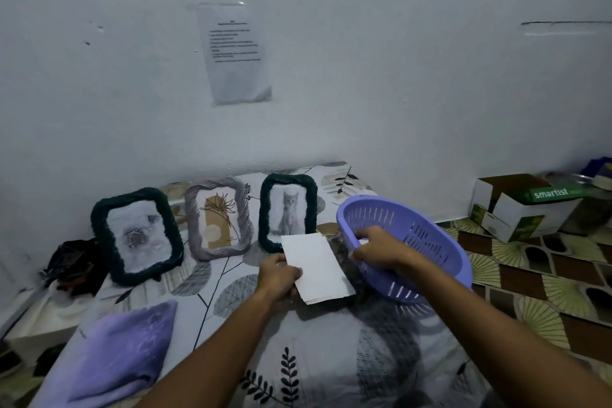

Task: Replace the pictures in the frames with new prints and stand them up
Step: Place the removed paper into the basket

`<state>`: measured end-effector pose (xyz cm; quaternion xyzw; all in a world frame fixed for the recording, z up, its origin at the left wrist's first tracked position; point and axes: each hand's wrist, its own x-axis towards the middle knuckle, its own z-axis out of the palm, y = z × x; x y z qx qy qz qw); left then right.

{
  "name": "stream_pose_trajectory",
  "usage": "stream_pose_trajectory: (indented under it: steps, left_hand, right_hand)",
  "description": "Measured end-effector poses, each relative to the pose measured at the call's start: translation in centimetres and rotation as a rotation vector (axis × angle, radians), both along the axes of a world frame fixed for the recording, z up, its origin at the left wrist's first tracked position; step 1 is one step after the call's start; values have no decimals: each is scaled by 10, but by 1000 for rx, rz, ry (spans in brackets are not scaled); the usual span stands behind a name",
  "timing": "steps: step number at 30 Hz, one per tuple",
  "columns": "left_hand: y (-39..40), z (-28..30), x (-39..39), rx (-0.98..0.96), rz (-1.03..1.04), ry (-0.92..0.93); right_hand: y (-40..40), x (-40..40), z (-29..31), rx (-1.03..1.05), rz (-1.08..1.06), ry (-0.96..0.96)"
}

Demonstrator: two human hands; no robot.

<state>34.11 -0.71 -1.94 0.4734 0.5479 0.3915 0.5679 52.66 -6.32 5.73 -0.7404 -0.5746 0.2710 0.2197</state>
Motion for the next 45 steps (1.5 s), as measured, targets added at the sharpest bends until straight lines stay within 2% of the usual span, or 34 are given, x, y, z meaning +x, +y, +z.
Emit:
stream_pose_trajectory:
  steps: [6,12,14,16,17,19,25,28,31,34,36,38,40,45]
  left_hand:
    - [0,14,-58,-11,73,-124]
    - [-6,25,-98,56,88,-94]
    - [-10,28,-110,78,71,-74]
    - [-15,32,-121,93,51,-81]
    - [-17,34,-124,99,35,-90]
    - [-21,38,-130,115,9,-104]
    - [-32,50,-136,164,-2,-156]
    - [-34,50,-138,164,10,-176]
    - [-33,45,-138,170,100,-133]
    - [-32,42,-134,348,255,153]
    - [-33,44,-127,443,205,221]
    - [-39,53,-116,400,26,147]
    - [-44,63,-108,274,-93,7]
    - [-43,68,-99,183,-15,-153]
  right_hand:
    - [1,-13,-17,-42,7,-73]
    - [6,-15,-23,-71,6,-149]
    - [5,-19,-22,-19,-31,-241]
    - [3,-32,-16,163,-87,-353]
    - [2,-43,-11,275,-94,-336]
    - [1,-69,-2,386,-25,-164]
    - [-6,-127,8,48,121,578]
    - [-6,-138,3,60,99,703]
    - [-5,-144,-1,82,67,712]
    - [-7,-148,0,142,49,617]
    - [-9,-149,0,173,80,550]
    - [-11,-152,0,170,176,496]
    - [-15,-157,1,137,272,469]
    - [-20,-161,11,144,356,385]
